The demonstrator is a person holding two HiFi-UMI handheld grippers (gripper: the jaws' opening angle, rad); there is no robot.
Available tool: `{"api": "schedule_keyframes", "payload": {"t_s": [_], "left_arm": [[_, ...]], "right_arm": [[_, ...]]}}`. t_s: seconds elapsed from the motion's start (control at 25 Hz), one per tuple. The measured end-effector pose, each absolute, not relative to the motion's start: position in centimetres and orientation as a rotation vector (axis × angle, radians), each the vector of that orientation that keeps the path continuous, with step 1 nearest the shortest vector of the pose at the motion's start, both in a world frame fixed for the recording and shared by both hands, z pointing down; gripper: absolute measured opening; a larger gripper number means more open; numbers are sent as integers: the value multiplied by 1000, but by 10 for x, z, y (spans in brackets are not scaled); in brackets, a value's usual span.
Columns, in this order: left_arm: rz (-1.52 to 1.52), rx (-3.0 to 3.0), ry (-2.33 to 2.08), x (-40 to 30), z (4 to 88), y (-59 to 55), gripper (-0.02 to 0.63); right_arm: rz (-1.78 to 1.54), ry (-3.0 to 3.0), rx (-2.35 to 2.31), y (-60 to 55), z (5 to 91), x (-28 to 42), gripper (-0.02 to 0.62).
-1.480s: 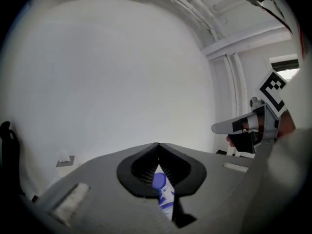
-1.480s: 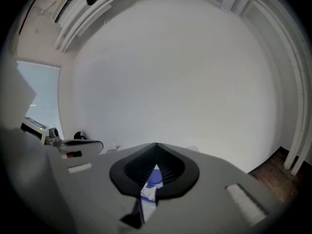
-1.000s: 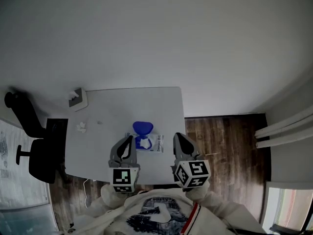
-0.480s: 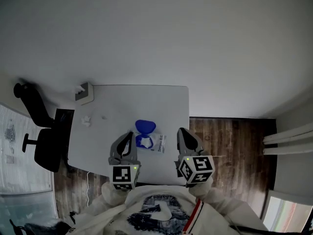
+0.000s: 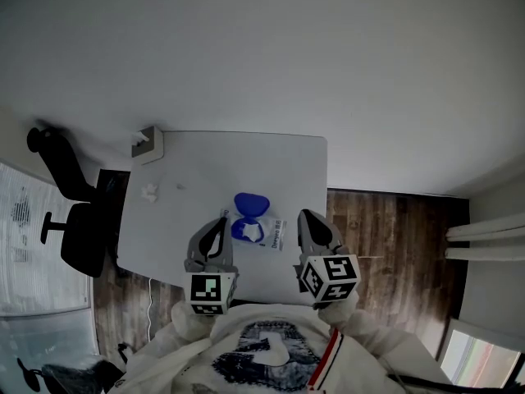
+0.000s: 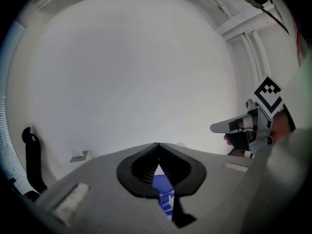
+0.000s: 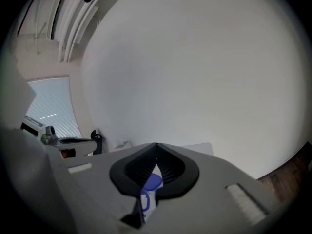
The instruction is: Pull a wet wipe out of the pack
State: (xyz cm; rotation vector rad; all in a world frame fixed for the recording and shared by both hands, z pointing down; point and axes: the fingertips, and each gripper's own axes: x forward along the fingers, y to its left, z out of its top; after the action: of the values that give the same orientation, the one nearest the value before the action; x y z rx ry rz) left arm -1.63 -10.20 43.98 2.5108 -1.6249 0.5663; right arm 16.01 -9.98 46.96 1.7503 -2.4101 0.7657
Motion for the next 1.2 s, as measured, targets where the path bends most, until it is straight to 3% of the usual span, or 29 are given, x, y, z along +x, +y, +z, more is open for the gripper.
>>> {"api": "schedule_keyframes", "payload": {"t_s": [0.48,0.96,1.2], "left_arm": [[562,2511,-1538,-28,459,-110,5],[614,2496,-1412,-35,496,-107,5],[676,2486,-1309,-30,524,-98,5]], "right_arm": [[771,-2298,1760,-105,488,145,9],[783,-2187,1772,-101,506,136,140],[799,-2075,1803,-97,520,138,273]]}}
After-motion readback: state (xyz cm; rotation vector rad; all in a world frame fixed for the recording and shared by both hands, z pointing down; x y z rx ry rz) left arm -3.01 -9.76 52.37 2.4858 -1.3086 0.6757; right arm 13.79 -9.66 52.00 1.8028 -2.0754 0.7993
